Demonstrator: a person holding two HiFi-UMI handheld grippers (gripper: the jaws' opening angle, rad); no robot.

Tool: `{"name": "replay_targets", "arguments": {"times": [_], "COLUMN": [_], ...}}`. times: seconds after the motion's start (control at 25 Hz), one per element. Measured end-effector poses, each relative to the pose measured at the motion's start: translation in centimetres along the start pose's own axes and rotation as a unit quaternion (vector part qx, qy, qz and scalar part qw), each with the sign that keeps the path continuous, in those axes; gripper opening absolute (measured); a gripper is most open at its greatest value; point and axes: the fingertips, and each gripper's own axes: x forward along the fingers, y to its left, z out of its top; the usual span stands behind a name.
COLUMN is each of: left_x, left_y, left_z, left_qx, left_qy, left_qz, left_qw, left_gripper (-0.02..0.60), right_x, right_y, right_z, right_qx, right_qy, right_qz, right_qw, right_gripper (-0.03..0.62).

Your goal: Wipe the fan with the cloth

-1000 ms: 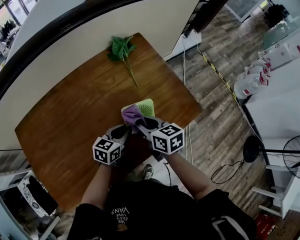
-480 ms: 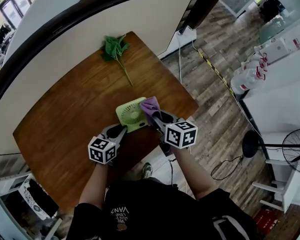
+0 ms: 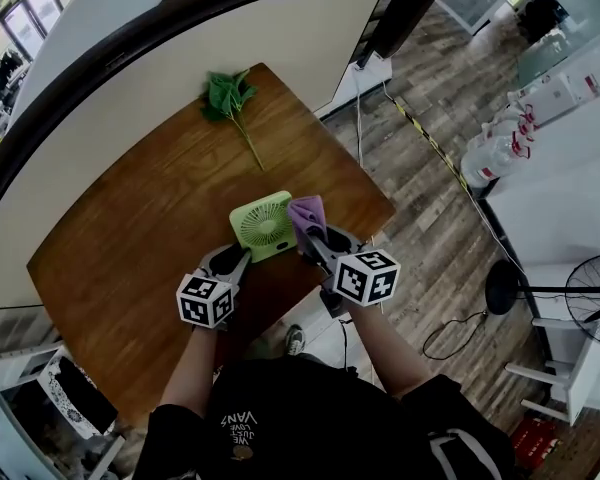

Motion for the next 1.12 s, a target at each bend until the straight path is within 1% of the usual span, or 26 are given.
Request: {"name": "replay_targets", "arguments": {"times": [0.12, 0.2, 0.32, 0.4, 0.56, 0.76, 1.0, 1.08, 1.12], "left_x": [-0.8, -1.4, -2.6, -3.3, -4.4, -4.7, -4.3, -4.0, -3.9], "left_y": [0.0, 0.0, 0.3, 0.5, 0.9, 1.3, 1.2, 1.0, 0.8], "left_z": [-0.1, -0.4, -0.7, -1.0, -1.1, -1.2, -1.2, -1.2, -1.1], "left_qx": [-0.010, -0.014, -0.023, -0.027, -0.034, -0.037, -0.040, -0.040, -0.039], "left_qy": [-0.010, -0.013, -0.018, -0.022, -0.030, -0.031, -0.034, -0.034, -0.034], "left_qz": [0.010, 0.016, 0.028, 0.037, 0.052, 0.061, 0.059, 0.057, 0.056], "left_qw": [0.9998, 0.9997, 0.9992, 0.9987, 0.9976, 0.9970, 0.9969, 0.9970, 0.9971], "left_gripper": [0.095, 0.095, 0.095, 0.095, 0.095, 0.094, 0.094, 0.083, 0.066], "right_x": [1.0, 2.1, 3.9, 4.9, 6.2, 6.0, 4.1, 3.3, 2.9], "right_y": [4.0, 6.4, 8.8, 9.5, 9.3, 7.7, 4.0, 2.6, 1.8], "right_z": [-1.9, -3.4, -5.0, -5.8, -6.3, -5.8, -4.9, -4.6, -4.4], "right_qx": [-0.023, -0.037, -0.050, -0.055, -0.057, -0.048, -0.027, -0.019, -0.015], "right_qy": [0.026, 0.047, 0.071, 0.082, 0.094, 0.094, 0.080, 0.072, 0.069], "right_qz": [0.061, 0.092, 0.122, 0.132, 0.131, 0.120, 0.078, 0.061, 0.051], "right_qw": [0.998, 0.994, 0.989, 0.986, 0.985, 0.987, 0.993, 0.995, 0.996], "right_gripper": [0.100, 0.100, 0.100, 0.100, 0.100, 0.100, 0.100, 0.100, 0.100]}}
